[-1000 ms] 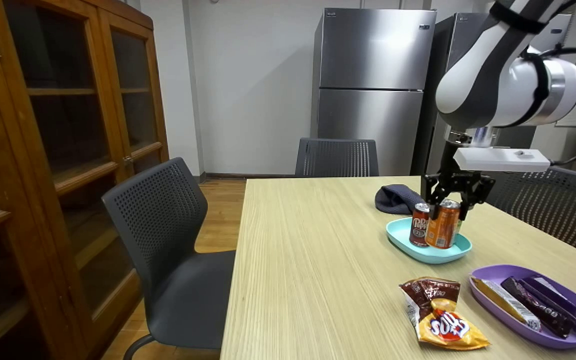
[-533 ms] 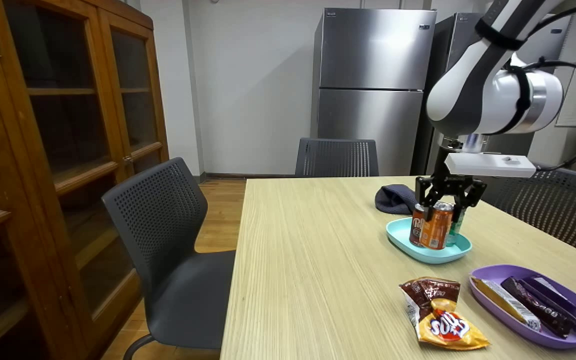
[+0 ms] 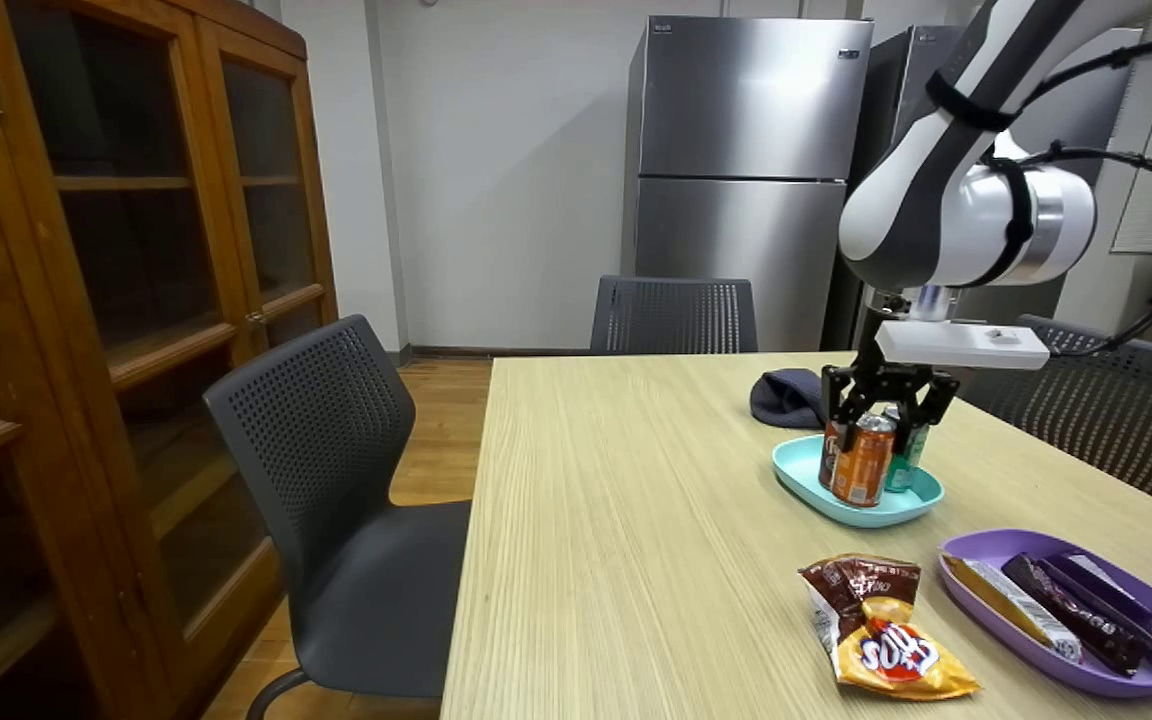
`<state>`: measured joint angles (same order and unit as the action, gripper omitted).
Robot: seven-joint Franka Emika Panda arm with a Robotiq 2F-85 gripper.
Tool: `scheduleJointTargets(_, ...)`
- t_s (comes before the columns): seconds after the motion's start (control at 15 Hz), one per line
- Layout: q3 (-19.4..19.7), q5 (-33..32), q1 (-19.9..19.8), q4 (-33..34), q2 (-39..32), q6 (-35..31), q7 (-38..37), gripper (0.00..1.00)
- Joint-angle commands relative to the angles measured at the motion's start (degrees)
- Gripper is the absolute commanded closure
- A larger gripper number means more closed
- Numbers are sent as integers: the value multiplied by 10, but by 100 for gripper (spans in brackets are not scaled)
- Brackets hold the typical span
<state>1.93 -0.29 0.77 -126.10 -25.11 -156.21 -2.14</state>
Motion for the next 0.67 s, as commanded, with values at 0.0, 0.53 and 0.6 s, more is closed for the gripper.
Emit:
scheduleJointTargets(0.0,-13,15,-11,18,-11,-4,9,62)
scheduleJointTargets(0.53,-10,13,-8,19,-17,-8,5,5)
scheduleJointTargets(0.6,-10,13,-8,19,-16,-9,5,1)
